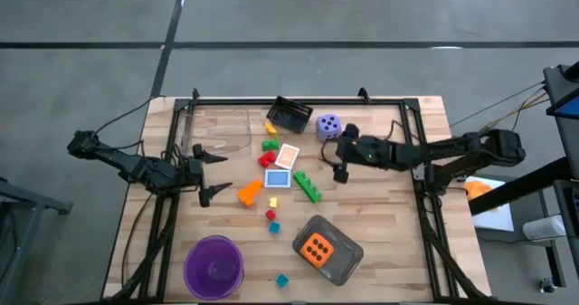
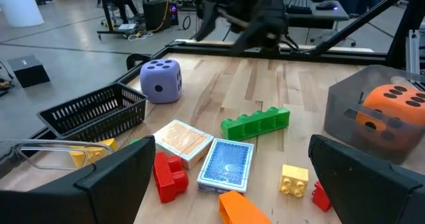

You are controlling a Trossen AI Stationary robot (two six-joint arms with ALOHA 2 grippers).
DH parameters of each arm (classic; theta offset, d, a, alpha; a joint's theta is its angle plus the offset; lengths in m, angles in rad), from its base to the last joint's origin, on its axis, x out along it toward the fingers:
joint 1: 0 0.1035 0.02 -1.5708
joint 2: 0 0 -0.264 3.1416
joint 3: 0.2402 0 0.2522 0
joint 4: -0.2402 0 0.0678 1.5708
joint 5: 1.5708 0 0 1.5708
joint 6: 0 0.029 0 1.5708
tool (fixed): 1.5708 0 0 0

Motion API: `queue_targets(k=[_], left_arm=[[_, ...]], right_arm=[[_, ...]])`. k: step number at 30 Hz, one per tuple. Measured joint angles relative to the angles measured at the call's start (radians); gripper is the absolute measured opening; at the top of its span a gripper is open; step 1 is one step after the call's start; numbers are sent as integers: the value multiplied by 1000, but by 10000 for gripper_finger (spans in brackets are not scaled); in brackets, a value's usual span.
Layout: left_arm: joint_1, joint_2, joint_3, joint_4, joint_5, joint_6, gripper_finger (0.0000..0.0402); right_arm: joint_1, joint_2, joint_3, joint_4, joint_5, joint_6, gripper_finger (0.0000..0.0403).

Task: Pick & Place Toys
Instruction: Put the violet die into the gray bin

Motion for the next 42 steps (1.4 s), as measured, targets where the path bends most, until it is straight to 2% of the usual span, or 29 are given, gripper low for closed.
queue_targets(k=[6, 12, 19, 27, 31, 38, 42], left_arm=[[0, 0, 0, 0, 0, 0, 398], [0, 0, 0, -4, 0, 0, 398], [0, 0, 0, -8, 0, 0, 398], [0, 0, 0, -10, 0, 0, 398], [0, 0, 0, -11, 0, 0, 398], [0, 0, 0, -11, 0, 0, 398], [0, 0, 0, -12, 0, 0, 398]], right_arm=[[-117, 22, 99, -249, -11, -86, 325], [-182, 123, 189, -286, -13, -191, 325], [-242, 301, 304, -358, -9, -272, 325], [-255, 439, 399, -412, 80, -300, 322], [-249, 465, 402, -425, 81, -300, 288], [-238, 463, 403, -486, 86, -297, 169], [-231, 453, 401, -494, 80, -296, 156]])
